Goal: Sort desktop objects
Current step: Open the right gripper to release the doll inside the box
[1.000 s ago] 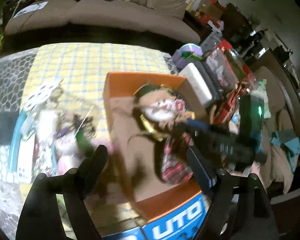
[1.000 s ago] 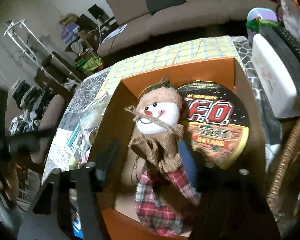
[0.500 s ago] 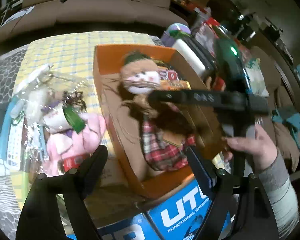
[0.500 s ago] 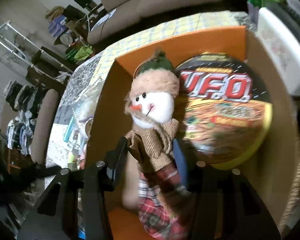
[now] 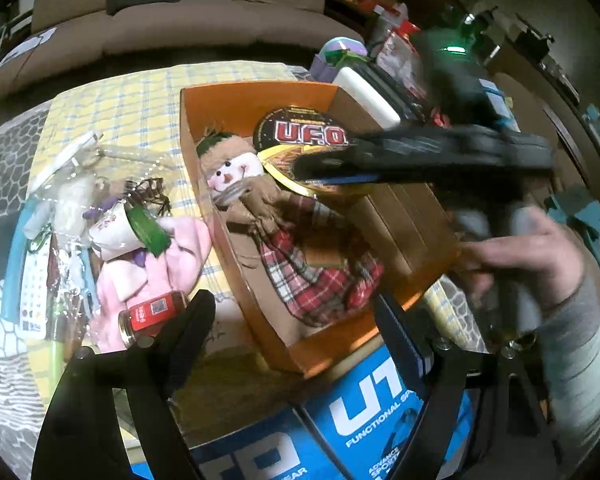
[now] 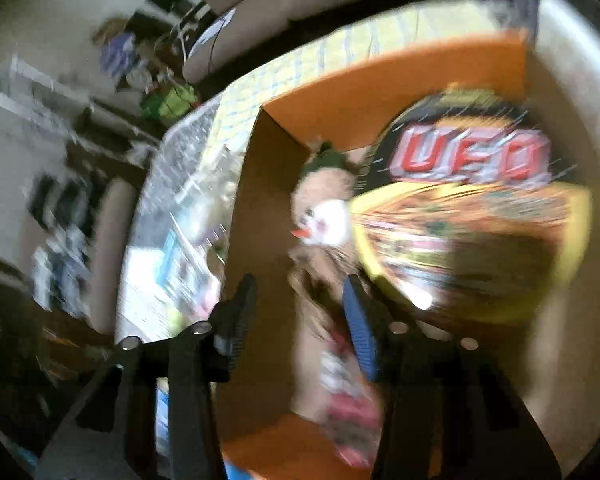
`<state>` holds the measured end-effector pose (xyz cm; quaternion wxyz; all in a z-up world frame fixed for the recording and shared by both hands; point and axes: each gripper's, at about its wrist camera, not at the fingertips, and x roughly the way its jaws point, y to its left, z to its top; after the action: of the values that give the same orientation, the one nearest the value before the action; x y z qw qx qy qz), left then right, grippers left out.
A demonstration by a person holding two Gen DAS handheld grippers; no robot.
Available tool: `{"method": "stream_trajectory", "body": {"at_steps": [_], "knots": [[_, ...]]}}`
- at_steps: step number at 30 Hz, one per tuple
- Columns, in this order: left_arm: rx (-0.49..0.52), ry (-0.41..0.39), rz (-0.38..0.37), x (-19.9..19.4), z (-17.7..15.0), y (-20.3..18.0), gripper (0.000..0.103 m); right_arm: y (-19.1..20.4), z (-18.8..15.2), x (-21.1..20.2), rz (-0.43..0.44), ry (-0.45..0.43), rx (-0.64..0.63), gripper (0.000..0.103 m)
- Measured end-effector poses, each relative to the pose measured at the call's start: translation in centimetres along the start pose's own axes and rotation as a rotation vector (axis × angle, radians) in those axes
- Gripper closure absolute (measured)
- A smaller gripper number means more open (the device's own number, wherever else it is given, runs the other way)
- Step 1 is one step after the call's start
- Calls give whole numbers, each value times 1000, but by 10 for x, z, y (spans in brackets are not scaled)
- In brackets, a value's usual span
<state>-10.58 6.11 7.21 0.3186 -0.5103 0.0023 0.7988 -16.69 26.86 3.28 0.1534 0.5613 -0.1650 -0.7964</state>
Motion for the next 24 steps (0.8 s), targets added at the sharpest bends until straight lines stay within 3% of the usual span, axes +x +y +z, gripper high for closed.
{"method": "stream_trajectory", "body": {"at_steps": [2,5,9,12,13,14,15,17,19,21,24], "knots": [[-3,-2,1,0,-1,1,19,-10,-13,-9,-40,69,-15,32],[-27,-4,-8,1,-1,3,19,-28,-28,-9,-87,175,12,32],[-47,-14,-30,-3,-2,2,19,-38,-37,11,25,298,63,33],[-57,-15,-29,-5,-2,1,19,-41,-40,41,-1,364,71,35],[-56,-15,-28,-5,-2,1,19,-42,-41,48,15,380,80,42],[-56,-15,-27,-6,-1,1,19,-41,-43,54,40,396,86,62],[-55,-13,-29,-6,-1,1,19,-39,-44,59,63,408,87,69],[-59,-11,-34,-6,0,2,19,-35,-45,63,129,400,118,69],[-65,-13,-43,-8,3,2,19,-33,-45,64,269,383,203,69],[-77,-24,-52,-10,6,4,19,-32,-45,66,349,359,256,69],[-107,-35,-86,-12,9,7,19,-26,-43,60,516,263,338,69]]}}
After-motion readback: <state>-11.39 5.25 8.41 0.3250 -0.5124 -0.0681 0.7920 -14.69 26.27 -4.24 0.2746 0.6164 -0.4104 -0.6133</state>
